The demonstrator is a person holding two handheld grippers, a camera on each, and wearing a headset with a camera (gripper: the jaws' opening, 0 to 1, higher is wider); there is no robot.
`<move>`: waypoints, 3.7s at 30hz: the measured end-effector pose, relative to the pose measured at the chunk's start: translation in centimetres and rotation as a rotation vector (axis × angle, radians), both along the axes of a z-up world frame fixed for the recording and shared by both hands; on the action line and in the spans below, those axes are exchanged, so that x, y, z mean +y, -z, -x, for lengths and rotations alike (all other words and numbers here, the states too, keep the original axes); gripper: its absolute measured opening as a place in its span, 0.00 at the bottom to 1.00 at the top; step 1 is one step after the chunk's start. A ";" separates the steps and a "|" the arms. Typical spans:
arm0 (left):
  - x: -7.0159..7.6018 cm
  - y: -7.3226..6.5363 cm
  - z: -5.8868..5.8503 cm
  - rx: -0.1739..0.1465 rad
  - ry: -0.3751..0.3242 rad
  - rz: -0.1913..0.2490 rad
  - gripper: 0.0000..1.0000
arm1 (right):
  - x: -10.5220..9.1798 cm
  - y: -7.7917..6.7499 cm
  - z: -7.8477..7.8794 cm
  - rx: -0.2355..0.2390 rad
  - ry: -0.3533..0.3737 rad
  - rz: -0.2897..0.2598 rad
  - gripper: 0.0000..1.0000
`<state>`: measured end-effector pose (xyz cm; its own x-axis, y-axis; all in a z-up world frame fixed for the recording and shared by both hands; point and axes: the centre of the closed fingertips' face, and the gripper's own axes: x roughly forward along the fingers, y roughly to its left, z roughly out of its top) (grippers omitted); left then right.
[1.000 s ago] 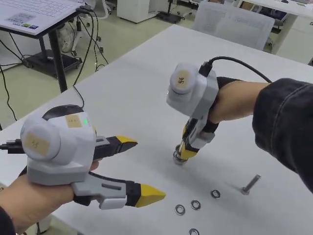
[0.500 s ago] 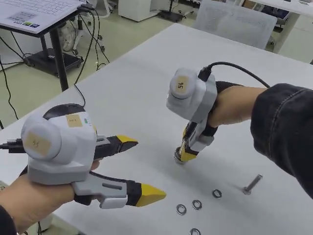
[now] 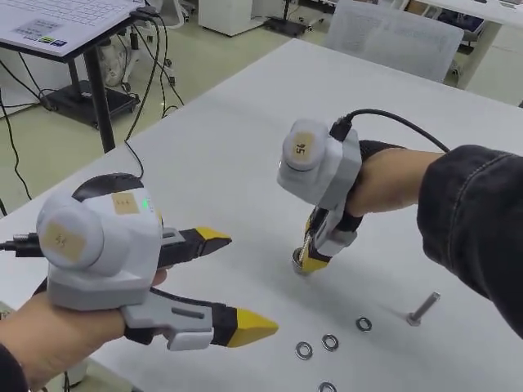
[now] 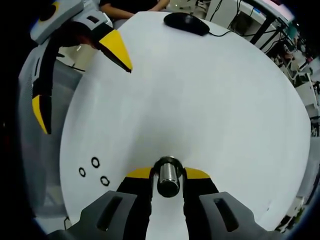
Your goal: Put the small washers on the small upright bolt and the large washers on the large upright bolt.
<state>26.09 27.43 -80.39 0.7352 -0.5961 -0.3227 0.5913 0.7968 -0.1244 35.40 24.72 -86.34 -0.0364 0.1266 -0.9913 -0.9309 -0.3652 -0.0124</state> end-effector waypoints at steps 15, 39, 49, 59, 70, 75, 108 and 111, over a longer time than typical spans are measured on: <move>-0.2 -0.1 0.1 0.000 0.005 0.000 0.74 | 0.2 0.3 -0.4 -0.010 0.005 -0.005 0.28; -0.8 -0.5 -0.2 -0.010 0.027 -0.004 0.74 | -1.6 -0.9 -1.4 -0.041 0.054 -0.033 0.45; -1.2 -0.9 -0.4 -0.023 0.043 -0.009 0.74 | -3.0 -1.7 -1.5 -0.048 0.089 -0.043 0.45; -1.7 -1.1 -0.1 -0.027 0.059 -0.014 0.74 | -4.6 -2.1 -1.4 -0.054 0.117 -0.047 0.45; -2.2 -1.5 0.0 -0.036 0.080 -0.020 0.74 | -6.6 -2.2 -1.0 -0.059 0.144 -0.045 0.45; -2.4 -1.6 0.0 -0.039 0.089 -0.023 0.74 | -7.2 -2.4 -0.4 -0.061 0.149 -0.048 0.45; -3.5 -2.3 1.0 -0.053 0.151 -0.026 0.74 | -8.6 -1.2 6.1 -0.012 0.123 -0.054 0.43; -3.8 -2.3 1.3 -0.052 0.168 -0.026 0.74 | -8.4 -1.1 6.5 -0.003 0.121 -0.059 0.42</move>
